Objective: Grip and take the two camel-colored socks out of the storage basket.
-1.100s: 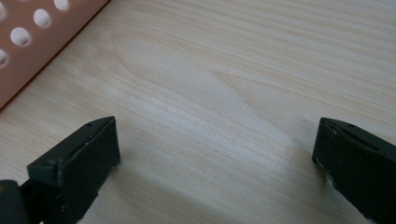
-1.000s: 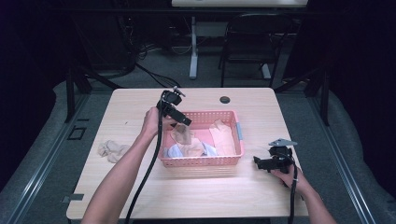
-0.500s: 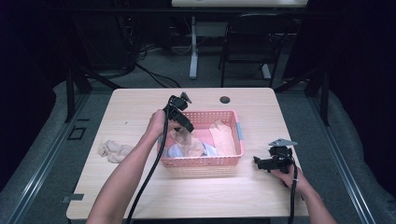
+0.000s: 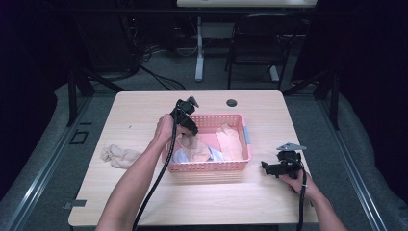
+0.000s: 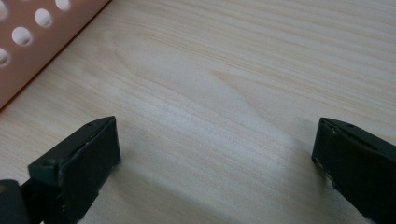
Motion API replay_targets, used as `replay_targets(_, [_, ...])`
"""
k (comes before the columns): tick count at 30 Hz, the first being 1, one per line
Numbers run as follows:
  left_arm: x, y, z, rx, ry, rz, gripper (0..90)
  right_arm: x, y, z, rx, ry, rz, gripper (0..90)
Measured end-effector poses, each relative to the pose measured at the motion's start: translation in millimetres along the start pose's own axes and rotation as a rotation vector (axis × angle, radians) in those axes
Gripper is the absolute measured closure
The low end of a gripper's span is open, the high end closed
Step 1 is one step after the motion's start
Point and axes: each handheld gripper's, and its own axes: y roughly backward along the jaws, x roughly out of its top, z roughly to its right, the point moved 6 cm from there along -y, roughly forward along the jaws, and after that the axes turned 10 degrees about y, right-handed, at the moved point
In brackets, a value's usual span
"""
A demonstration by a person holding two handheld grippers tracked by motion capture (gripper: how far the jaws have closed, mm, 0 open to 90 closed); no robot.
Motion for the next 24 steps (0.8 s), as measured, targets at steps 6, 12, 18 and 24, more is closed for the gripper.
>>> replay_targets(6, [-3.1, -3.0, 0.3, 0.003, -0.003, 0.015, 57.8, 0.0, 0.0, 0.0, 0.0, 0.001, 0.0, 0.4])
replay_targets(12, [-3.0, -7.1, 1.2, -0.006, 0.003, 0.023, 58.3, 0.0, 0.0, -0.1, 0.0, 0.0, 0.001, 0.4])
replay_targets(18, [-4.8, -11.2, 4.6, 0.002, -0.007, 0.025, 83.9, 0.0, 0.1, -0.1, 0.0, 0.001, 0.0, 0.4])
replay_targets(24, [-6.4, -7.5, 6.8, -0.009, -0.018, 0.028, 85.8, -0.2, 0.3, -0.1, 0.0, 0.002, -0.001, 0.4])
